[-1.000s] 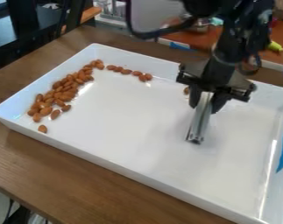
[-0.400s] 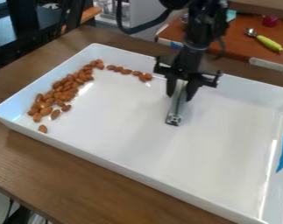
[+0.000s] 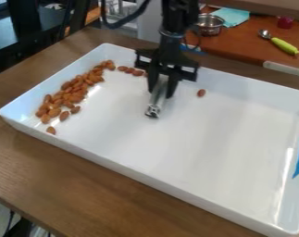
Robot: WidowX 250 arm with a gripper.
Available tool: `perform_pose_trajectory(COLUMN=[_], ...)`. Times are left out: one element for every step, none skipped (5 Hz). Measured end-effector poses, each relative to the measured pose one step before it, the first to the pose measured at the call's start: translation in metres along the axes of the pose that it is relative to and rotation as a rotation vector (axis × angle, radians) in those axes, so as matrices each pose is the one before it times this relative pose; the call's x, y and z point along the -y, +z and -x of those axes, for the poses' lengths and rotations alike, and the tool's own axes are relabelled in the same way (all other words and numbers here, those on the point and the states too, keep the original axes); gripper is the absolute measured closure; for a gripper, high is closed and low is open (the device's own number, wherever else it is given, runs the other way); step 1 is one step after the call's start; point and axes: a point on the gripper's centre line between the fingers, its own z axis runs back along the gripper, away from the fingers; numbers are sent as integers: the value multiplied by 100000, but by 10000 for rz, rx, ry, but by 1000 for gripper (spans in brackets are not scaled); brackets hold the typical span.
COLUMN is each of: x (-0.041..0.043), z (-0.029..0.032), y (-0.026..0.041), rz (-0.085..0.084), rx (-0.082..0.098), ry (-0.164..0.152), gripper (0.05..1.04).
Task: Sweep into pile
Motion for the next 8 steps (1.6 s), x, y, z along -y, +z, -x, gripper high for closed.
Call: perform_pose_trajectory(x=[-2347,-2234,-4239,-638,-683,1115,3399,4072], z=[-1014,-1745,-711,127,1793,918,880,1213], y=[-694,-485,-525,-66,457,3786,1777,1278], rz=[-57,14,-12,102,848,1238,502,15], rx=[-251,-236,-143,-97,-441,623,131,335], ry=[8,376,613,107,-139,274,40,-429], gripper=[702,702,702,702,702,702,702,702])
